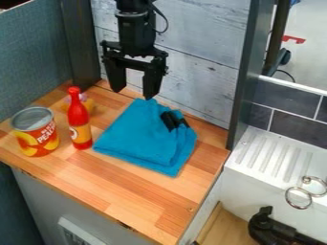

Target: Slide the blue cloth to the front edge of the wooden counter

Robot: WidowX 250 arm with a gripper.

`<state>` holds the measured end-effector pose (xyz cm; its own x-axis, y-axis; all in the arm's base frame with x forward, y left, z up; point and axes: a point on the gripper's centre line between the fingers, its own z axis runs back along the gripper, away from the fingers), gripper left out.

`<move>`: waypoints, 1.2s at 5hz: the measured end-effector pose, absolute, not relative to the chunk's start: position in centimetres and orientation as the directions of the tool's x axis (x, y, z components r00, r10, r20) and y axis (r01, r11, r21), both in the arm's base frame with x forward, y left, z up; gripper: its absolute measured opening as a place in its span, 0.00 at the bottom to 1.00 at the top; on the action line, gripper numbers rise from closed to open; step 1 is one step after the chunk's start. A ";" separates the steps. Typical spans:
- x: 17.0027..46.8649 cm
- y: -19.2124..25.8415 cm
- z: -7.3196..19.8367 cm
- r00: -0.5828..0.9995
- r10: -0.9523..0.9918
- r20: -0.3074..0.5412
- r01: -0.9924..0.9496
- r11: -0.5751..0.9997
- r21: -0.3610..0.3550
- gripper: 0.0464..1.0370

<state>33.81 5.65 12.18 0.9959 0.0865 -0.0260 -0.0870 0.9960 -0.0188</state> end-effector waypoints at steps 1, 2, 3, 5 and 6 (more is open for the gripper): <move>33.7 5.7 10.8 0.994 0.086 -0.060 -0.088 0.996 -0.022 0.97; 35.3 5.4 10.0 0.999 0.037 0.032 -0.036 0.998 -0.057 0.97; 36.1 6.0 7.8 0.998 0.049 0.034 -0.048 0.999 -0.024 0.97; 36.8 7.9 3.9 0.997 0.069 -0.019 -0.070 0.997 -0.045 0.97; 37.0 8.2 2.9 0.997 0.071 -0.043 -0.074 0.996 -0.049 0.97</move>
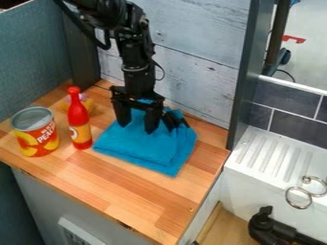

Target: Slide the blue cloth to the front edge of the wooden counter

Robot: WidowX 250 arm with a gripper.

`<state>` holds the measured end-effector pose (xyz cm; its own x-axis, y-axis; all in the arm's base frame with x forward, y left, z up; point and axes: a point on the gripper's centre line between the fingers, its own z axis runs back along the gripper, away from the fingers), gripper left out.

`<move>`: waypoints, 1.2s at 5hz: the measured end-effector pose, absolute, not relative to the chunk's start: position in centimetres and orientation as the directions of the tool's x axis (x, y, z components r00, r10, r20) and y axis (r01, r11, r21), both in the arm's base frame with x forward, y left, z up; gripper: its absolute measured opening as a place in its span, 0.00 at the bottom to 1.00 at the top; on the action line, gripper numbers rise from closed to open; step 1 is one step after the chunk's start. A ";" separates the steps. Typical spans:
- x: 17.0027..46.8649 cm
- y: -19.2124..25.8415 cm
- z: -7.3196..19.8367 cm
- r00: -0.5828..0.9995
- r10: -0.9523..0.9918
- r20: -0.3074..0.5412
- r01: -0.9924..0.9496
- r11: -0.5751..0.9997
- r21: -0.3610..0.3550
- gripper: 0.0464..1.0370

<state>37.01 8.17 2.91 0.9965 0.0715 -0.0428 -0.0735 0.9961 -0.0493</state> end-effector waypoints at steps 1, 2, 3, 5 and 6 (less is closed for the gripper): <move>37.0 7.9 1.6 0.996 0.068 -0.062 -0.073 0.995 -0.071 0.97; 37.0 7.1 1.0 0.996 0.071 -0.049 -0.076 0.991 -0.112 0.97; 36.4 6.5 0.5 0.994 0.092 -0.051 -0.099 0.985 -0.139 0.97; 32.3 1.8 -0.2 0.983 0.080 -0.163 -0.103 0.985 -0.136 0.96; 29.2 0.4 -0.2 0.971 0.068 -0.229 -0.100 0.986 -0.131 0.96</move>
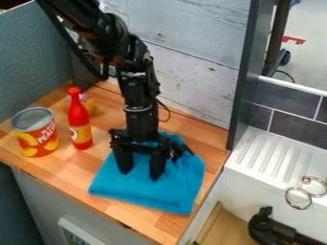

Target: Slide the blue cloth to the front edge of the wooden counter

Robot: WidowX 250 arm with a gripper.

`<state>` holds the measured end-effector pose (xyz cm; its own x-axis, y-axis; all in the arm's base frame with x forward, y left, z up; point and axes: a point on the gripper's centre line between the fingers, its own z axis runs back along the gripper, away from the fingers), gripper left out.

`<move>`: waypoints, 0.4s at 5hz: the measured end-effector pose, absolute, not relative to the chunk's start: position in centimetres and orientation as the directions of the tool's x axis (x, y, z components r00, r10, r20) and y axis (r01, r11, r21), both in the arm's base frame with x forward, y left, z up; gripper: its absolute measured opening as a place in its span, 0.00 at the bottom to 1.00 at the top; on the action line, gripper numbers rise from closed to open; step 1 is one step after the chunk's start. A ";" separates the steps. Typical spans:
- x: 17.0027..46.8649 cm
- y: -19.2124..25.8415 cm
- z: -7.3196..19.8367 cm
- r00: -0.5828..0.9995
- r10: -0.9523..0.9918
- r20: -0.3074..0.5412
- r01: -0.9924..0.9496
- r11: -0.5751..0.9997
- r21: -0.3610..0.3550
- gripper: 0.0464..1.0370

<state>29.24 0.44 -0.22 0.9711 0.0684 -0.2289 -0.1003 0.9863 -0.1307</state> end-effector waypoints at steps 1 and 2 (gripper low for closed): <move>28.1 0.0 -0.4 0.959 0.057 -0.277 -0.098 0.986 -0.136 0.96; 27.0 -0.4 -0.3 0.941 0.062 -0.334 -0.112 0.985 -0.132 0.97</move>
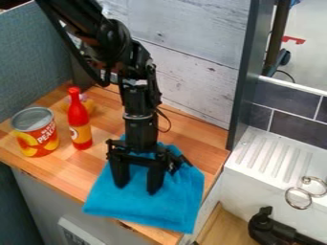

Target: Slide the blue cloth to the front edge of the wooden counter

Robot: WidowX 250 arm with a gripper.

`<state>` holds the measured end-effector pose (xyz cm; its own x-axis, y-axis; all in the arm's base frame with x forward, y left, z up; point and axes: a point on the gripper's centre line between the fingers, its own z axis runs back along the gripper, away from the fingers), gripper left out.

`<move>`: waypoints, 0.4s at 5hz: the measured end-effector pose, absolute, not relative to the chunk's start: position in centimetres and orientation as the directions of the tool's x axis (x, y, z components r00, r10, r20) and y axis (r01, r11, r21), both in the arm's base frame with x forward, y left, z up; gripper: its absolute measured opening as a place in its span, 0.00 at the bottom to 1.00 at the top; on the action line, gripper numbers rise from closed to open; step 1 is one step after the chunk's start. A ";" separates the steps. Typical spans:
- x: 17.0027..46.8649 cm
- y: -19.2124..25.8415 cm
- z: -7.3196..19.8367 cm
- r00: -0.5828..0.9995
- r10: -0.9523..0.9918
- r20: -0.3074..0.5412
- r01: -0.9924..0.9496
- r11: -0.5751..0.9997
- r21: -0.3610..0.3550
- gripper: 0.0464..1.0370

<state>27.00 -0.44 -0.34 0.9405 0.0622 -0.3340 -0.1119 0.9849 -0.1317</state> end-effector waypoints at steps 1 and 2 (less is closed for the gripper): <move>27.3 -0.6 -0.2 0.946 0.062 -0.317 -0.113 0.983 -0.143 0.96; 28.6 -0.5 0.6 0.958 0.057 -0.282 -0.101 0.984 -0.145 0.96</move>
